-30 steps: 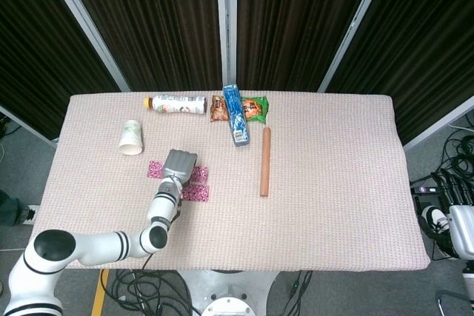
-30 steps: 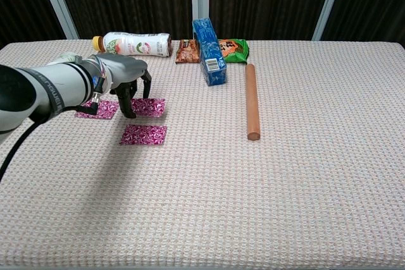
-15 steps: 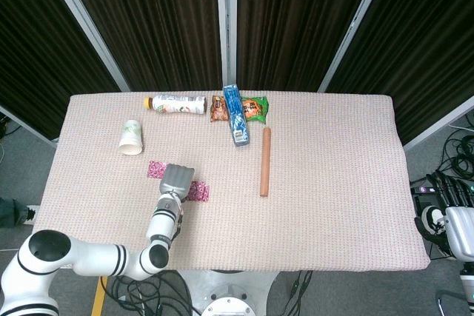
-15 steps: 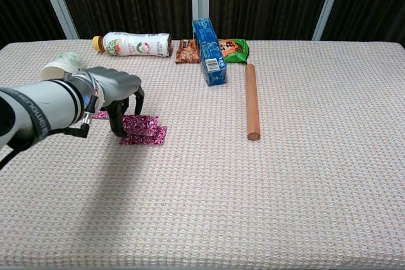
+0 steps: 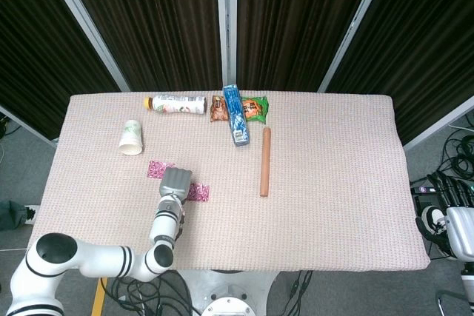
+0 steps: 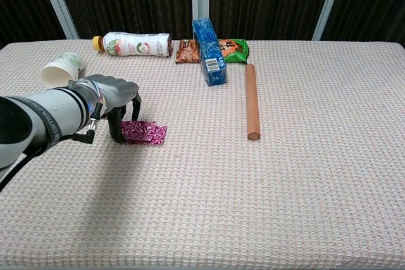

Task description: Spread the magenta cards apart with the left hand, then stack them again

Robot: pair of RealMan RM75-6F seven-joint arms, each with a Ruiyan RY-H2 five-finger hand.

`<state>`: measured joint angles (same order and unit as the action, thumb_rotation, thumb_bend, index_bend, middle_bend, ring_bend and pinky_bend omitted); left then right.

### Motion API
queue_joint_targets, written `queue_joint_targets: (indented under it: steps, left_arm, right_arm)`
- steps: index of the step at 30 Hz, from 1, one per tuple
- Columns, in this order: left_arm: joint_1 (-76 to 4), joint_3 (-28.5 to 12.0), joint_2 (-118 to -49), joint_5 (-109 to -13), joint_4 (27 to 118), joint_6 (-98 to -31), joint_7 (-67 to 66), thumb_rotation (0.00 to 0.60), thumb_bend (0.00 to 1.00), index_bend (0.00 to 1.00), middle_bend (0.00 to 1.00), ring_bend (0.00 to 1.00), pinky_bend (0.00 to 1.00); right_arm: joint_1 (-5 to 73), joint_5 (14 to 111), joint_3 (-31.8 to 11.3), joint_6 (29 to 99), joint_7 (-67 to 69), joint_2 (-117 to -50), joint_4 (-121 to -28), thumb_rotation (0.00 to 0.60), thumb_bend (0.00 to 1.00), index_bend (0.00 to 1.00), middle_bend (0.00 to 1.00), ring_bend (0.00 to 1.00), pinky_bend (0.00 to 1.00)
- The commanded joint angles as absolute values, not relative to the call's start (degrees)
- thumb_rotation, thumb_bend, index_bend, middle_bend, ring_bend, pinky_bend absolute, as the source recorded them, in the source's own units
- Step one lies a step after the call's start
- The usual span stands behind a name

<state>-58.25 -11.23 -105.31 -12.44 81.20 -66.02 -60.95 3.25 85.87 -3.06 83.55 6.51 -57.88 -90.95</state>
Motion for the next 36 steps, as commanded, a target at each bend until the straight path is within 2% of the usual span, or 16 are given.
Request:
queue_joint_targets:
  steps: [1,36]
  left_arm:
    - [-58.2,-11.4,-105.5,-12.3,81.2,-66.0,-61.2,0.600,0.27,0.44,0.82,0.84,0.93]
    - [-58.6,-13.1,-106.9,-10.4,81.3,-65.9,-64.2,0.600,0.26,0.38,0.82,0.83,0.92]
  right_arm:
    - [3.2,85.9,-3.0,83.6,6.5,-57.9,-90.9,0.542,0.24,0.04,0.01,0.00,0.00]
    - [2.8,85.5,-2.9,83.8,7.0,-57.5,-90.6,0.541,0.24,0.04,0.02,0.00,0.00]
